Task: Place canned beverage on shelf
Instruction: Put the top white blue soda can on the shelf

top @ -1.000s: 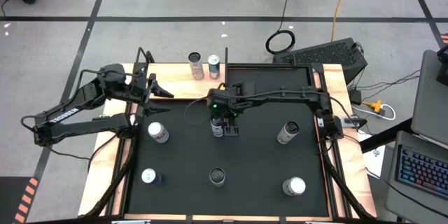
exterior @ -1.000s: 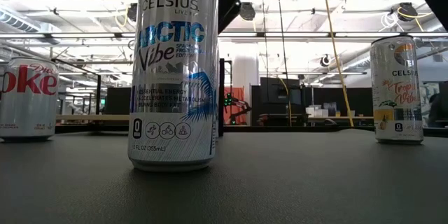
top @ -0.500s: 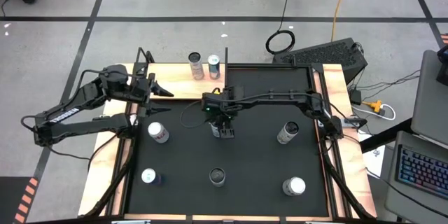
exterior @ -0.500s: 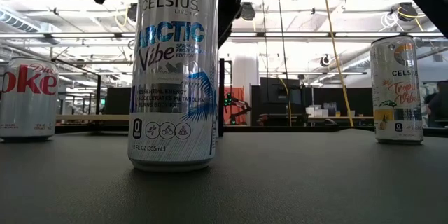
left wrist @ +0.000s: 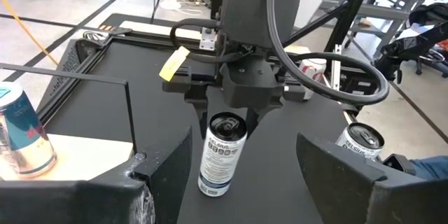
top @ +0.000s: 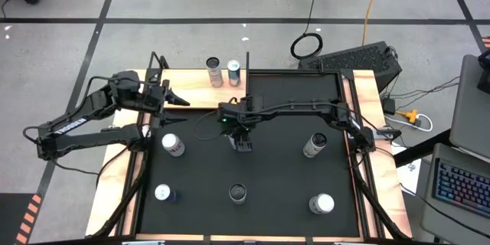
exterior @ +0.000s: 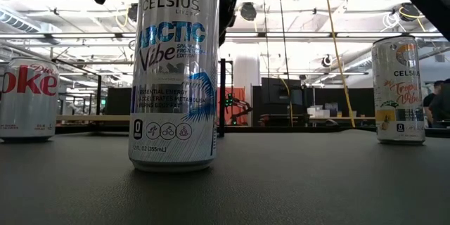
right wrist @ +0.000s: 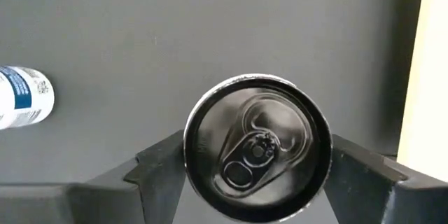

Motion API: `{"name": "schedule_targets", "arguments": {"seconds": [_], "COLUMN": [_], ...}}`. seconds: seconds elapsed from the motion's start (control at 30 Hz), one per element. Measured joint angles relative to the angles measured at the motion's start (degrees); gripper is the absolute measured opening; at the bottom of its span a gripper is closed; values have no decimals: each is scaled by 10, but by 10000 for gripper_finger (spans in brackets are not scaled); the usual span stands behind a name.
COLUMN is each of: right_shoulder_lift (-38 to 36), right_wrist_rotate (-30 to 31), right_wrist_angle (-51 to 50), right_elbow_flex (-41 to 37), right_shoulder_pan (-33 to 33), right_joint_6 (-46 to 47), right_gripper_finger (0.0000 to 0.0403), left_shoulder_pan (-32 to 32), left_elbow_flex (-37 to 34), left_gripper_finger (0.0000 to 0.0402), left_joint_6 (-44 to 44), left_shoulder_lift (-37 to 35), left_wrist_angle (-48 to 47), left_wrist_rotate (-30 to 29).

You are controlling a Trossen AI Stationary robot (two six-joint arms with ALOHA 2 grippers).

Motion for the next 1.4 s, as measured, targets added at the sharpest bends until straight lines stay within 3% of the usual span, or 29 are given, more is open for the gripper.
{"name": "schedule_targets", "arguments": {"seconds": [0.3,0.6,0.93,1.2,1.4], "right_shoulder_lift": [1,1,-1,-1,-23], "right_wrist_rotate": [0,1,0,4,2], "right_wrist_angle": [17,23,25,11,124], "right_elbow_flex": [0,0,0,88,86], "right_shoulder_pan": [0,-1,-20,-48,-83], "right_joint_6": [2,16,17,3,-9], "right_gripper_finger": [275,225,223,227,224], "left_shoulder_pan": [0,0,0,0,0], "left_elbow_flex": [0,0,0,0,0], "left_gripper_finger": [261,261,261,261,261], "left_joint_6": [0,0,0,-2,-5], "left_shoulder_lift": [10,17,16,16,15], "left_wrist_angle": [-1,-2,-2,-1,0], "left_wrist_rotate": [0,0,-6,-47,-63]}}
